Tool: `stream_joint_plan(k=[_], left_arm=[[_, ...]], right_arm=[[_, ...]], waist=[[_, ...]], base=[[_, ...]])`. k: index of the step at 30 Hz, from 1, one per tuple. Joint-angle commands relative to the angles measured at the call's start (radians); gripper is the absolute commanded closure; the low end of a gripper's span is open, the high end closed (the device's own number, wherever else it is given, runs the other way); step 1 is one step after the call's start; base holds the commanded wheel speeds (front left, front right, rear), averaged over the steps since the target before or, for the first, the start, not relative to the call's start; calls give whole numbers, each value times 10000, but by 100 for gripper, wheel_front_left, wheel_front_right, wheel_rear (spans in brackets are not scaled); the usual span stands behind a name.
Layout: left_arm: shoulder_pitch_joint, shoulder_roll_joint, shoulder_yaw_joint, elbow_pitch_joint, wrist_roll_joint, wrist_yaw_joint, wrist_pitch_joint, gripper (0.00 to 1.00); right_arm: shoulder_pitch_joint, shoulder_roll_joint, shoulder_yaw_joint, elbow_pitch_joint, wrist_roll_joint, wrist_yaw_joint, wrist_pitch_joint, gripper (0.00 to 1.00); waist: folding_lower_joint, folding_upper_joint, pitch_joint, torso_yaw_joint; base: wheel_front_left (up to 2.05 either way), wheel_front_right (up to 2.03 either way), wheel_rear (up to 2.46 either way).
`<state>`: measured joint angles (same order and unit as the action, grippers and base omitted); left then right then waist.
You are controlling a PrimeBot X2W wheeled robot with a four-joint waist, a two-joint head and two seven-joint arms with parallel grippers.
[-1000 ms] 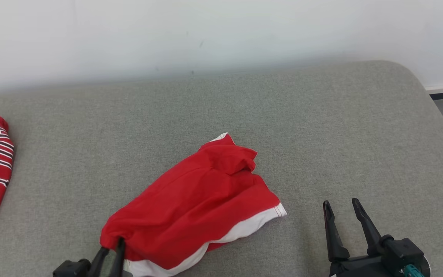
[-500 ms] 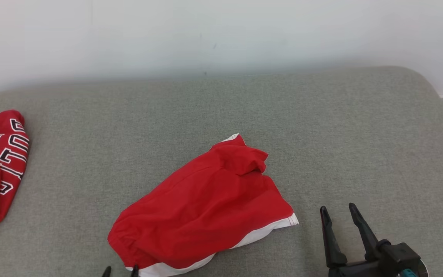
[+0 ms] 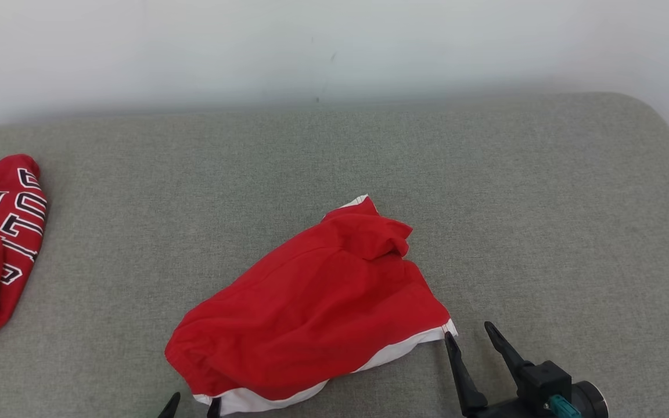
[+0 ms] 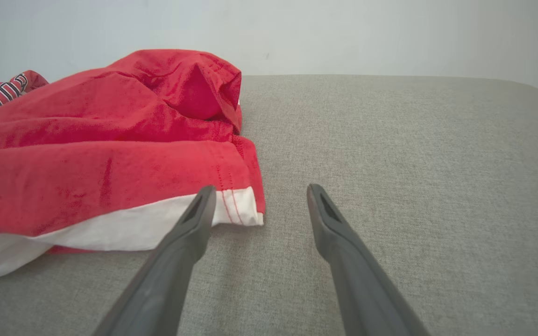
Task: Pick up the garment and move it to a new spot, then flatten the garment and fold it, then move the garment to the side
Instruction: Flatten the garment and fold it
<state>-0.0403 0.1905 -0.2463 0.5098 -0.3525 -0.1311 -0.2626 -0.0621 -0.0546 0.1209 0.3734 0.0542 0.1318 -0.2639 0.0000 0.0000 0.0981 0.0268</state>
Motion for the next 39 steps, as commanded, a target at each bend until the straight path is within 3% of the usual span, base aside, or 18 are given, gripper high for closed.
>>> stream_joint_plan(k=[1,11,12,13,14,23,34,39], left_arm=[[-212,73,-33,110,-76,25,-34,0],[-758,258,-868,627,-462,25,-34,0],[-837,275,-988,706,-522,25,-34,0],[-914,269,-1100,746,-597,25,-34,62],[-982,264,-1231,796,-712,25,-33,100],[-761,410,-1392,469,-1153,25,-34,100],[321,681,-780,-1385,-600,25,-34,100],[-12,1151,-419,-2160,-286,25,-34,100]], right_arm=[[-210,-132,85,296,-22,-22,-9,0],[-1412,-761,1553,2007,343,-22,-7,0],[-1558,-806,1664,2243,448,-22,-8,17],[-1678,-832,1735,2488,540,-22,-7,96],[-1811,-853,1831,2601,603,-22,-8,100],[-1480,-1163,2090,2275,894,-22,-8,100],[232,-1717,1992,131,1262,-22,-7,100],[226,-1968,2263,-682,1622,-22,-8,100]], waist=[[0,0,29,6],[0,0,144,183],[0,0,151,218],[0,0,157,263],[0,0,161,296],[0,0,-77,393],[0,0,-159,262],[0,0,-123,-12]], base=[[0,0,0],[0,0,0],[0,0,0],[0,0,0],[0,0,0],[0,0,0],[0,0,0],[0,0,0]])
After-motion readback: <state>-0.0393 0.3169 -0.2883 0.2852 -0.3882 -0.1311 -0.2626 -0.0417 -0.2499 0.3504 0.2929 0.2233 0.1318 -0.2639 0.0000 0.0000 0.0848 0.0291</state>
